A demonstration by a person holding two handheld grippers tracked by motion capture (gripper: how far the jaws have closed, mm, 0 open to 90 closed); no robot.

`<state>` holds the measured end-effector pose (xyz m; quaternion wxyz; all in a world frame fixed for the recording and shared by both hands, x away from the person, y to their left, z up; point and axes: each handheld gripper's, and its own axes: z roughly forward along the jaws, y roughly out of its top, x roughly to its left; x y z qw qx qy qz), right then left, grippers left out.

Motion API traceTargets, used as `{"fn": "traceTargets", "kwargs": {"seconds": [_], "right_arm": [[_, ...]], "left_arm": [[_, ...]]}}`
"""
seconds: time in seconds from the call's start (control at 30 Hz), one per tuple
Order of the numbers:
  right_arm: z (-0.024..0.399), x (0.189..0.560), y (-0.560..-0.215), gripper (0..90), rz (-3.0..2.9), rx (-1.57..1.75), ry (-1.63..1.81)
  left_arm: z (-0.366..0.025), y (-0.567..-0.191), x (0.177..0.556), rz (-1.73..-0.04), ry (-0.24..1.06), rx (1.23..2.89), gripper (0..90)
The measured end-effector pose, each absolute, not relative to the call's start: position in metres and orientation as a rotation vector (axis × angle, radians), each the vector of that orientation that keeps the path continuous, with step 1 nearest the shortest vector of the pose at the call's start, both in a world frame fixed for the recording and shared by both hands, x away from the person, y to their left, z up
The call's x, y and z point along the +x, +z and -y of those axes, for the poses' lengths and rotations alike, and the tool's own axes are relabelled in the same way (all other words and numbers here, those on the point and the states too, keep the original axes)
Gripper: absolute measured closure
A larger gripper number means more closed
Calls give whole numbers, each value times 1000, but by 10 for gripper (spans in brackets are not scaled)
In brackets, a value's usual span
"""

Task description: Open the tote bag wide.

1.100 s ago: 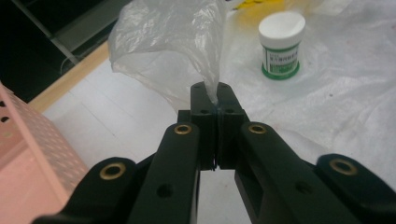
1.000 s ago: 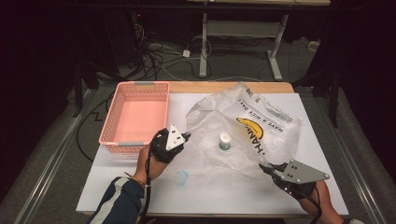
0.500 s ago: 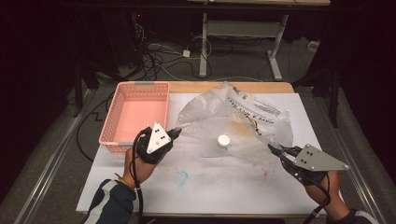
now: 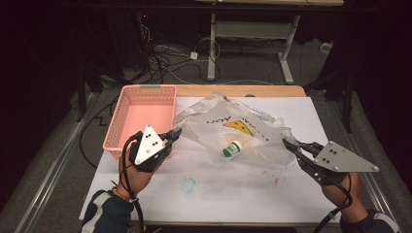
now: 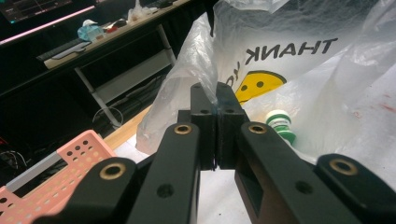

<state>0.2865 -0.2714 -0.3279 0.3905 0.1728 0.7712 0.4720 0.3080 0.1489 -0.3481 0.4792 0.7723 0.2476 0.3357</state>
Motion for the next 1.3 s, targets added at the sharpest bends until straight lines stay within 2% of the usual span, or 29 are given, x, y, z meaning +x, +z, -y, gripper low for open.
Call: {"fn": "traceTargets", "kwargs": {"seconds": [0.63,0.7,1.3], "right_arm": [[263,332,-346,884,-1995,522,1180],[265,337,-347,884,-1992,535,1186],[269,361,-349,884,-1963,592,1177]], "left_arm": [[-119,-366,349,-602,776,1877,862],[-115,-366,351,-610,802,1900,862],[-90,-375,377,-612,767,1878,862]]}}
